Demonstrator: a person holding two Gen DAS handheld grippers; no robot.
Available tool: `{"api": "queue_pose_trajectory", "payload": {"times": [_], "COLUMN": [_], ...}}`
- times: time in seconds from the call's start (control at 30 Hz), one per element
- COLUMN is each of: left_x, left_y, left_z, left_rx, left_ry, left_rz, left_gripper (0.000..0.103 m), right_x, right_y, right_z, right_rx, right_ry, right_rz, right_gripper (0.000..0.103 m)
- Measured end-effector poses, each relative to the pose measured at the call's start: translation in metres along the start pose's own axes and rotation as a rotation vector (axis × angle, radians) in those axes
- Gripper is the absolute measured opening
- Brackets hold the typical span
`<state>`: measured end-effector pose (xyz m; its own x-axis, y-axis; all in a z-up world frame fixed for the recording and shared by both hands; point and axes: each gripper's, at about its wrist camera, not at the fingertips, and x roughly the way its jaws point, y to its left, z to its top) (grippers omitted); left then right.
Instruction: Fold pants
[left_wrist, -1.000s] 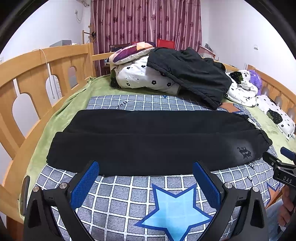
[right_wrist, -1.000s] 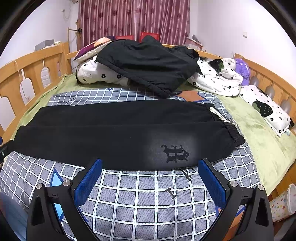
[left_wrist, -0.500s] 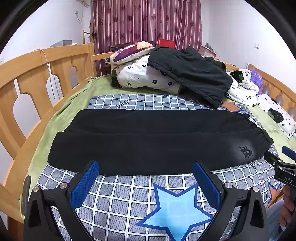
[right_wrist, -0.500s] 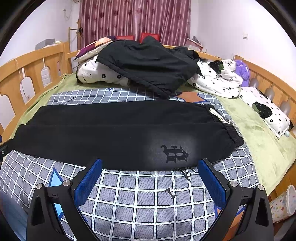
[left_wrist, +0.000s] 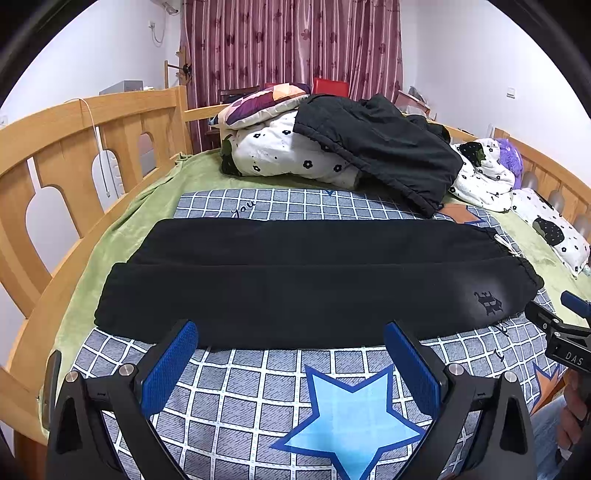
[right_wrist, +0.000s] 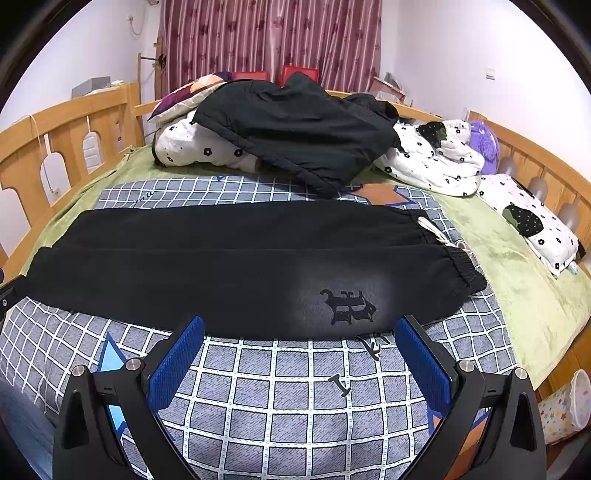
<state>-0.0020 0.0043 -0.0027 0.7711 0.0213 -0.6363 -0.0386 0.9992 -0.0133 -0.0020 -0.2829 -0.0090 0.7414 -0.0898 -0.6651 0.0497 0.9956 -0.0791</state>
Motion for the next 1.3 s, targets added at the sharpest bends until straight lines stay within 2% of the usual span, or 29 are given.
{"api": "queue_pose_trajectory", "payload": {"times": [0.77, 1.0, 1.07, 1.17, 1.3], "left_x": [0.0, -0.003, -0.004, -0.007, -0.012], "left_y": [-0.001, -0.002, -0.001, 0.002, 0.006], "left_z": [0.0, 0.001, 0.005, 0.015, 0.04], "left_rx": [0.002, 0.001, -0.015, -0.02, 0.043], "left_ry": [-0.002, 0.001, 0.003, -0.01, -0.054], "left_rz": [-0.003, -0.015, -0.037, -0.113, -0.05], "left_gripper": [0.102, 0.102, 0.102, 0.102, 0.102], "right_x": [0.0, -0.006, -0.011, -0.016, -0.025], "right_y": [0.001, -0.001, -0.001, -0.001, -0.008], "right_z": [-0.001, 0.003, 0.006, 0.012, 0.029], "right_rx": [-0.003, -0.005, -0.003, 0.019, 0.002], "right_ry": [-0.002, -0.027, -0.05, -0.061, -0.106], "right_rz": [-0.001, -0.02, -0.024, -0.015, 0.009], "right_gripper": [0.101, 0.101, 0.101, 0.101, 0.101]}}
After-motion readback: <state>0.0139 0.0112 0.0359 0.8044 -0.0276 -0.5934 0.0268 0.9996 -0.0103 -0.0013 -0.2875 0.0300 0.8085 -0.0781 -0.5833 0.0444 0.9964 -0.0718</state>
